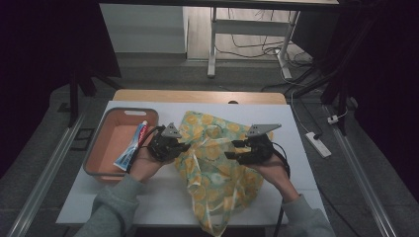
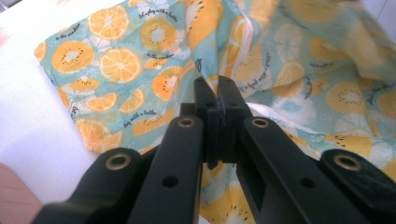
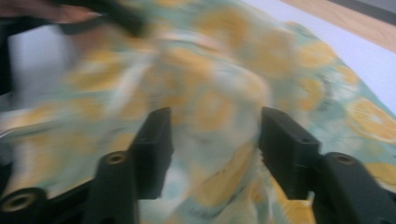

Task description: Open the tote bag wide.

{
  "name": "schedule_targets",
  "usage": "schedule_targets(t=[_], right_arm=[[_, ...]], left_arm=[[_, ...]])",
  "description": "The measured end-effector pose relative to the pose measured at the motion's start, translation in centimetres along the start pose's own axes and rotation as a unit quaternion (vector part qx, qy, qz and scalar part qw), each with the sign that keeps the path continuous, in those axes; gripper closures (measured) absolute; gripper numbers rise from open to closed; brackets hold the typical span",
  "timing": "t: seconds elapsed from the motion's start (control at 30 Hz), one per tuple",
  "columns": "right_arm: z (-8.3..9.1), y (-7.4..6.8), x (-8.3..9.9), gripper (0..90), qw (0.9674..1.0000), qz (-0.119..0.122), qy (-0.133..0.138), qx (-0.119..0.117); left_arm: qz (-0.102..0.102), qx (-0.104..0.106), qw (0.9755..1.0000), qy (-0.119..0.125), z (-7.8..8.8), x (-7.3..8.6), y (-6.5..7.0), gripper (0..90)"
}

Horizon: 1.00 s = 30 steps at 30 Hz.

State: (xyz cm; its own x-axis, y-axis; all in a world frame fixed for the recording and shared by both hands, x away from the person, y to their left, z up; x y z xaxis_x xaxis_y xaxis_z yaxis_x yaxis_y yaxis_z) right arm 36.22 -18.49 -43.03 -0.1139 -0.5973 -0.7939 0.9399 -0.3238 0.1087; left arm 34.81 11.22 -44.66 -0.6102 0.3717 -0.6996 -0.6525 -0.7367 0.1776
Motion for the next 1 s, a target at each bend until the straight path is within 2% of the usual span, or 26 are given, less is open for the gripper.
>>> schedule_targets(t=[0.1, 0.13, 0.17, 0.2, 0.23, 0.3, 0.37, 0.4, 0.43, 0.47, 0.53, 0.63, 0.7, 0.73, 0.83, 0.9, 0.97, 1.0], right_arm=[[1.2, -3.3, -0.6, 39.2, 0.9994, 0.013, -0.01, -0.029], [1.2, -4.5, -0.6, 38.2, 0.999, 0.026, -0.022, -0.028], [1.2, -4.5, -0.6, 38.2, 0.999, 0.026, -0.022, -0.028], [1.2, -6.4, -0.5, 37.4, 0.9983, 0.036, -0.039, -0.026], [1.1, -7.1, -0.3, 37.2, 0.998, 0.033, -0.044, -0.033], [0.6, -8.5, 0.4, 34.7, 0.9961, 0.037, -0.071, -0.037], [-0.1, -9.5, 1.8, 31.8, 0.9921, 0.043, -0.116, -0.02], [-0.4, -9.7, 2.5, 31.2, 0.9898, 0.044, -0.135, -0.007], [-0.4, -9.7, 2.5, 31.2, 0.9898, 0.044, -0.135, -0.007], [-0.4, -9.9, 3.9, 33.4, 0.9865, 0.044, -0.157, 0.007], [-0.1, -9.7, 5.5, 48.5, 0.9835, 0.038, -0.177, 0.007], [0.4, -8.9, 7.8, 68.4, 0.9802, 0.01, -0.198, 0.008], [0.7, -8.6, 8.9, 81.3, 0.9822, -0.001, -0.188, -0.004], [0.8, -8.5, 9.2, 83.6, 0.9825, -0.003, -0.186, -0.003], [1.4, -8.4, 9.4, 86.2, 0.9822, -0.005, -0.188, 0.007], [3.7, -8.4, 9.8, 86.9, 0.9847, -0.02, -0.171, 0.028], [5.3, -8.4, 10.5, 87.1, 0.984, -0.04, -0.168, 0.046], [5.3, -8.4, 10.5, 87.1, 0.984, -0.04, -0.168, 0.046]], left_arm=[[-0.001, 0.0, 1.0, -0.002, -0.1, 0.0, 0.0, 88.1], [-0.001, -0.001, 1.0, -0.002, -0.1, 0.0, 0.0, 88.1], [-0.002, 0.0, 1.0, -0.002, -0.1, 0.0, 0.1, 88.1], [-0.002, 0.0, 1.0, -0.002, -0.1, 0.0, 0.1, 88.1], [-0.003, 0.0, 1.0, -0.003, -0.1, 0.0, 0.1, 88.1], [-0.004, 0.002, 1.0, -0.001, -0.1, -0.1, 0.2, 88.1], [-0.005, 0.002, 1.0, 0.0, 0.1, 0.0, 0.2, 88.1], [-0.004, 0.002, 1.0, 0.001, 0.2, 0.0, 0.2, 88.1], [-0.003, 0.002, 1.0, 0.001, 0.3, 0.0, 0.1, 88.1], [-0.003, 0.001, 1.0, 0.001, 0.4, 0.1, 0.0, 88.0], [-0.001, 0.0, 1.0, 0.004, 0.5, 0.2, -0.1, 88.1], [0.003, 0.002, 1.0, 0.005, 0.6, 0.2, -0.3, 88.0], [0.002, 0.001, 1.0, 0.003, 0.5, 0.2, -0.3, 88.0], [0.002, 0.001, 1.0, 0.003, 0.5, 0.2, -0.3, 88.0], [0.001, -0.002, 1.0, 0.003, 0.7, 0.3, -0.3, 88.0], [0.003, -0.002, 1.0, 0.004, 0.9, 0.5, -0.4, 88.0], [0.006, -0.003, 1.0, 0.005, 1.1, 0.6, -0.6, 88.0], [0.006, -0.001, 1.0, 0.003, 1.1, 0.7, -0.7, 88.0]])
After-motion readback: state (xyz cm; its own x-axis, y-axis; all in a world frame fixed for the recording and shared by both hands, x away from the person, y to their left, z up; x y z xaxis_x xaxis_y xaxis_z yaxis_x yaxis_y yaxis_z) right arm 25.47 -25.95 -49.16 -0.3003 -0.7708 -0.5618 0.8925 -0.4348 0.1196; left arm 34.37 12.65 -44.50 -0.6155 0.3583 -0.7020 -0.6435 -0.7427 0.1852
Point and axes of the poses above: each handheld gripper's, and its own axes: z roughly backward along the jaws, x roughly out of its underside, y roughly to its right, the point moved 1 cm from there along -z, roughly forward along the jaws, and after that the axes turned 13 degrees about z, right-handed, at the moved point
